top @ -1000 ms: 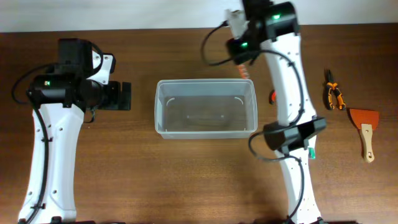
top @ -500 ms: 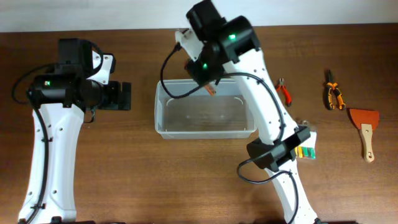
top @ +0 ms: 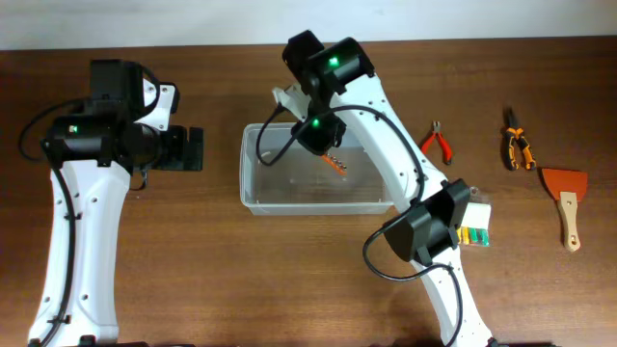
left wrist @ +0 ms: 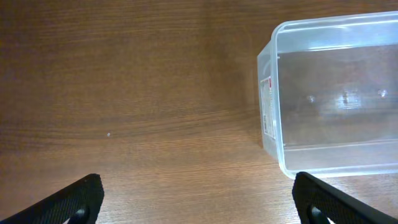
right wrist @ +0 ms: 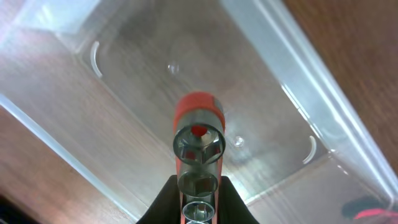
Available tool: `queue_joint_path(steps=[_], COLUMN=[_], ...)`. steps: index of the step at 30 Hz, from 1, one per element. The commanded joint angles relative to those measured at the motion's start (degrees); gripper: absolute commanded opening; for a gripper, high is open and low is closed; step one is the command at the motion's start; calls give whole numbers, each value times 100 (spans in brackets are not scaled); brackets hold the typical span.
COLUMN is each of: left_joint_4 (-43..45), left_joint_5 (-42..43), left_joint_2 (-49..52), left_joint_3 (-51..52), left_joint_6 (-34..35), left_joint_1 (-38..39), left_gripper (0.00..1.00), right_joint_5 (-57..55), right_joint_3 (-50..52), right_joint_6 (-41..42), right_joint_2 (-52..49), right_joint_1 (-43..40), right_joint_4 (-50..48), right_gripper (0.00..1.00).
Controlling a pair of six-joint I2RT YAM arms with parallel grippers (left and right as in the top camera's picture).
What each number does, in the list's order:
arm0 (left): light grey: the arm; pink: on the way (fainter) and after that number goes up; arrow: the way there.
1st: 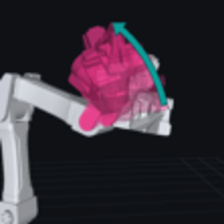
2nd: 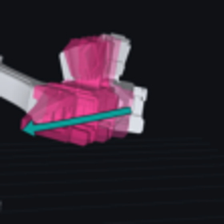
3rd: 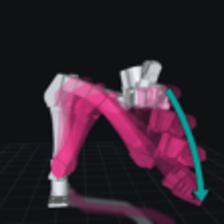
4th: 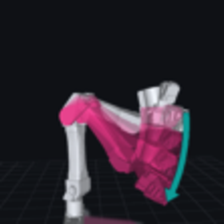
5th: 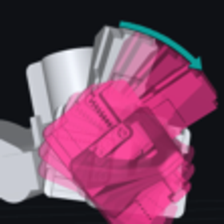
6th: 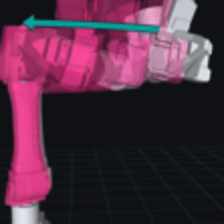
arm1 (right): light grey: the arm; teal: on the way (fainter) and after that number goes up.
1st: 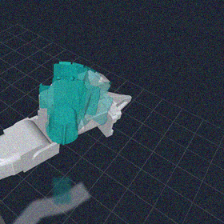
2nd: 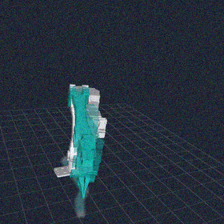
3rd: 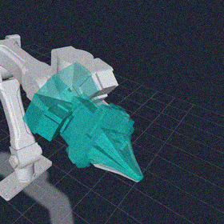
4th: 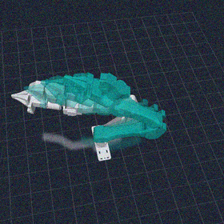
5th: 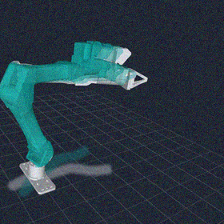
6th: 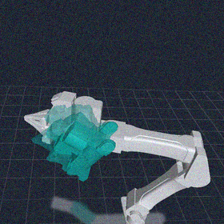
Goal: Pack container
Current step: 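Lower the socket rail into the container and release it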
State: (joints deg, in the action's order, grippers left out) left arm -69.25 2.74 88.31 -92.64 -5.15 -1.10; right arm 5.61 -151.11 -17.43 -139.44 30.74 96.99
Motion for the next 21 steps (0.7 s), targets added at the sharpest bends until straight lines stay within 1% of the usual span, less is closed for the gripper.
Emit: queue_joint_path(steps=[1,8,11,14,17,21], left_joint_4=[-2,-2,-2,-2,-2,-2], left_joint_5=[-20,-20,-20,-20,-20,-20], left_joint_2=[9,9,9,9,9,9], left_joint_3=[-105,-105,-105,-105,-105,-105], left_joint_6=[-11,-11,-11,-13,-11,-11], left_joint_1=[-17,-17,-17,-17,-17,-17], left_gripper=[99,99,99,99,99,99], right_joint_5=[-24,-20,-24,-22,-22,-24], right_joint_3=[236,839,1104,1309,1460,1631], right_joint_6=[-190,-186,-109,439,809,942], right_joint_2=[118,116,116,109,107,107], right_joint_1=[-90,-372,-466,-533,-575,-575], right_joint_4=[24,-407,-605,-817,-898,-929], right_gripper=[14,14,20,20,19,19])
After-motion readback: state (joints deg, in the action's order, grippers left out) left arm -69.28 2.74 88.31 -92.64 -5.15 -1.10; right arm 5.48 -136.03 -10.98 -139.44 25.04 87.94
